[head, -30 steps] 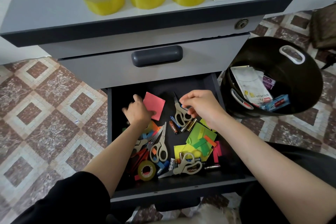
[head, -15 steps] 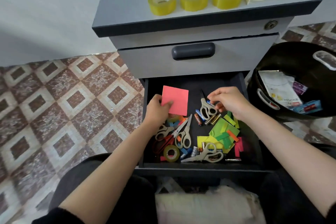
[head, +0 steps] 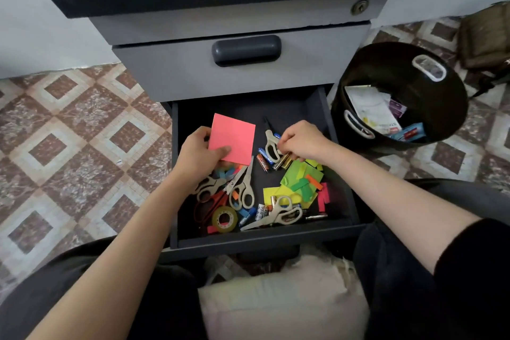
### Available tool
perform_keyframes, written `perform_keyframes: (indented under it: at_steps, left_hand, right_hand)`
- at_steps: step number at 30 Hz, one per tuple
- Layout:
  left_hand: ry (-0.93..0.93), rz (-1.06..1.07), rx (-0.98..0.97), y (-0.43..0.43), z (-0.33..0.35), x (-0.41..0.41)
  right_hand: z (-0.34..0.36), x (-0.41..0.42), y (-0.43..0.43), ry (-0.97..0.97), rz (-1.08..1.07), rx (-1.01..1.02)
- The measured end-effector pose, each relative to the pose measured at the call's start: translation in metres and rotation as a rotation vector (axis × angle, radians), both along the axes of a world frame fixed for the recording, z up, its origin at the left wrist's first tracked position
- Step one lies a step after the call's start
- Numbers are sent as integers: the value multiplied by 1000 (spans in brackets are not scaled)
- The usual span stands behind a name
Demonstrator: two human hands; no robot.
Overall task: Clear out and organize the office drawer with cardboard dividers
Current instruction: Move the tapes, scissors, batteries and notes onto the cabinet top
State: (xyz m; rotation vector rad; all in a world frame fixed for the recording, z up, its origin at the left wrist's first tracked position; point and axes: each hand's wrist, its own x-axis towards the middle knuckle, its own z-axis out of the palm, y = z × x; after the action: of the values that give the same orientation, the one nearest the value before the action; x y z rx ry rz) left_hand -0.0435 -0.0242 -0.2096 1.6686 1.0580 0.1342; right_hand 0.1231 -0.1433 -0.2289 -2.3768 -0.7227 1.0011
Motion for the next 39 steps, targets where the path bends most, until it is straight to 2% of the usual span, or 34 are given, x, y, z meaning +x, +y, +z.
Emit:
perform_keyframes:
  at_steps: [4, 9, 14, 19, 29, 32, 35, 39]
  left_hand:
    - [29, -31, -6, -1, 2, 4]
    - [8, -42, -17, -2, 4, 3]
    - [13, -54, 8, -4, 7, 2]
    - [21, -65, 36, -4, 10, 2]
    - [41, -66, 58, -4, 11, 4]
    - [46, -73, 68, -4, 12, 5]
    - [53, -83, 73, -5, 12, 4]
    - [54, -87, 77, -5, 11, 4]
  right_hand:
    - [-20, 10, -8, -120, 112, -173]
    - [-45, -3, -24, -141, 280, -418]
    - [-51, -8, -28, -156, 195, -392]
    - [-51, -10, -29, -92, 186, -400]
    - [-41, -4, -20, -86, 253, -410]
    - [-32, -5, -17, 4, 242, -371]
    - [-30, -9, -15, 55, 311, -415]
    - [-25, -10, -11, 30, 369, -462]
